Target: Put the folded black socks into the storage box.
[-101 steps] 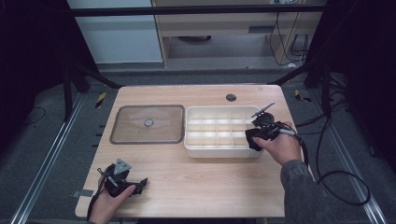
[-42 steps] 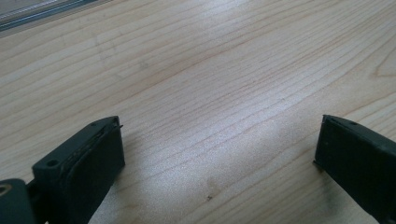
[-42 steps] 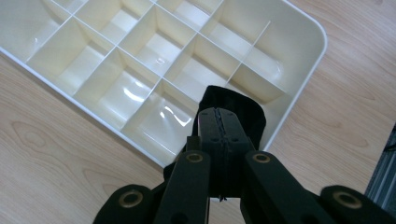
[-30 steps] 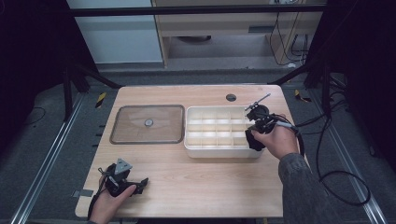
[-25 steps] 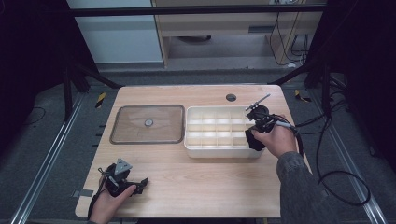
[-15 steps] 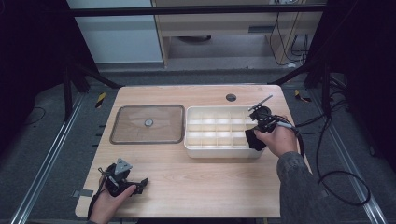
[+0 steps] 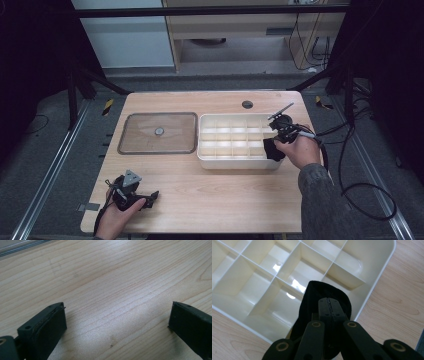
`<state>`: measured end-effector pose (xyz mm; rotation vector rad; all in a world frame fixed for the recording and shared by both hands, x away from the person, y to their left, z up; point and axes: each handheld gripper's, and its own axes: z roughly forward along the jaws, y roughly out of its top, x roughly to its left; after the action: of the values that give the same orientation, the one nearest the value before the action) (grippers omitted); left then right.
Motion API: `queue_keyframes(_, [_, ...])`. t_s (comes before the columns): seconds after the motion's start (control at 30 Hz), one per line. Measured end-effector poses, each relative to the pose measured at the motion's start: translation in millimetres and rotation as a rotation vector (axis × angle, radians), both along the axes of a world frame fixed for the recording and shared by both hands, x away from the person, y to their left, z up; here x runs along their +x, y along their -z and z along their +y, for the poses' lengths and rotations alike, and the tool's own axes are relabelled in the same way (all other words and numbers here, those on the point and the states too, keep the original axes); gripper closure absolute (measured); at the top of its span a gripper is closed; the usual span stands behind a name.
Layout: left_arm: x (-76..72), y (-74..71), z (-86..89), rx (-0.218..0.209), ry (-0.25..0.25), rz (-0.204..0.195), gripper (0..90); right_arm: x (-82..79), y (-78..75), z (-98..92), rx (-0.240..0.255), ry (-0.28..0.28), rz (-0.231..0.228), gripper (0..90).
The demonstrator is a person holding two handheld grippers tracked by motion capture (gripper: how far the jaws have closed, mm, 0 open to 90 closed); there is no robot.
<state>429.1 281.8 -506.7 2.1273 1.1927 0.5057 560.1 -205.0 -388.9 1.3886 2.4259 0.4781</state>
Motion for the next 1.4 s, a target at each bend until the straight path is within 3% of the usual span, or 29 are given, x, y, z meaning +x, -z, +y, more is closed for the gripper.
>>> queue_keyframes(0.43, [-0.3,0.2,-0.5,-0.006,-0.004,0.001,0.3,-1.7,11.1,-4.7,-0.002,0.009,0.028,90.0])
queue_keyframes(0.6, [-0.4,0.2,-0.5,-0.006,-0.003,0.002,0.3,-3.5,20.3,-5.9,0.01,0.008,0.061,90.0])
queue_keyframes(1.4, [-0.8,-0.1,-0.9,-0.001,0.005,0.004,0.3,-5.1,35.2,-8.7,0.033,0.006,0.084,90.0])
